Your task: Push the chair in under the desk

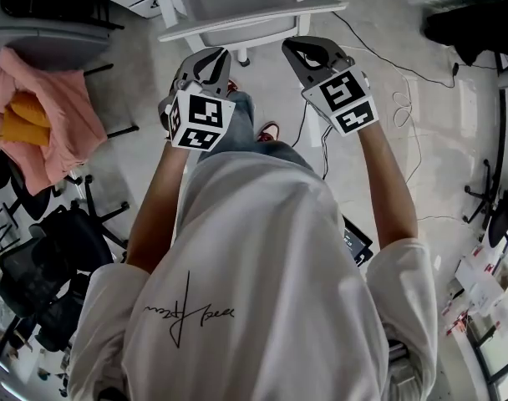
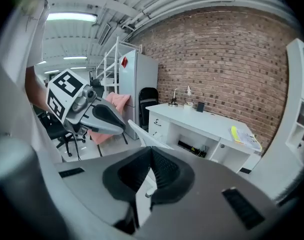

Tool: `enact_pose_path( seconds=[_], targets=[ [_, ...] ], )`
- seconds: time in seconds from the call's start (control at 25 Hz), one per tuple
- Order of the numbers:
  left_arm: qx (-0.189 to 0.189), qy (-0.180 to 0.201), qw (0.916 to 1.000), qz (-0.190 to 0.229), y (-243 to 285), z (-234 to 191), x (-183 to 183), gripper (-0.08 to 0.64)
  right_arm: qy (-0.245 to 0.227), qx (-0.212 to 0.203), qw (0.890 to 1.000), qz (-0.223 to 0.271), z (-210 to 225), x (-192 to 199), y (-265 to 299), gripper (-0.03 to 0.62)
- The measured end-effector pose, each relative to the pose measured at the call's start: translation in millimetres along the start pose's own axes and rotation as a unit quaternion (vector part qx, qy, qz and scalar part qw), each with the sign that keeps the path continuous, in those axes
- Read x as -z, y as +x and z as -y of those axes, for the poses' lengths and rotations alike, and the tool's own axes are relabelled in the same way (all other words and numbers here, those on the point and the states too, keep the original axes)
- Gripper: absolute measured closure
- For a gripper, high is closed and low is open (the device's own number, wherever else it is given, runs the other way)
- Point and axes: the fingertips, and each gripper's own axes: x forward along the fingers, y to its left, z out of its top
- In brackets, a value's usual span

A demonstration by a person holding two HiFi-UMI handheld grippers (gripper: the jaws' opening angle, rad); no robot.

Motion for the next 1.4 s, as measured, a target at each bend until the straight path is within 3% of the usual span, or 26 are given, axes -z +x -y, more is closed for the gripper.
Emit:
enact_pose_path(
  seconds=[0.16,0.28,0.4,0.88,1.4],
  targets=[
    [0.0,-0.044,0.9988,0.02,-13.0,4.0,-5.2,0.554,0.028,0.002,0.999,0.02,-10.0,-8.7,-10.7,0.565],
    [0.0,-0.098,0.9943,0.044,-22.6,6.1,-9.2,0.554,0.035,0.008,0.999,0.027,-17.6,-13.3,-17.7,0.565],
    [-0.007,-0.125,0.9903,0.059,-32.0,7.8,-13.3,0.555,0.039,0.014,0.999,0.035,-24.8,-16.4,-25.5,0.565],
    [-0.007,-0.161,0.9831,0.086,-56.5,19.3,-16.1,0.555,0.069,0.032,0.995,0.057,-46.8,-18.2,-52.1,0.566],
    [0.007,-0.165,0.981,0.101,-68.1,34.7,-26.7,0.555,0.08,0.042,0.994,0.063,-56.5,-11.5,-74.3,0.566]
  ],
)
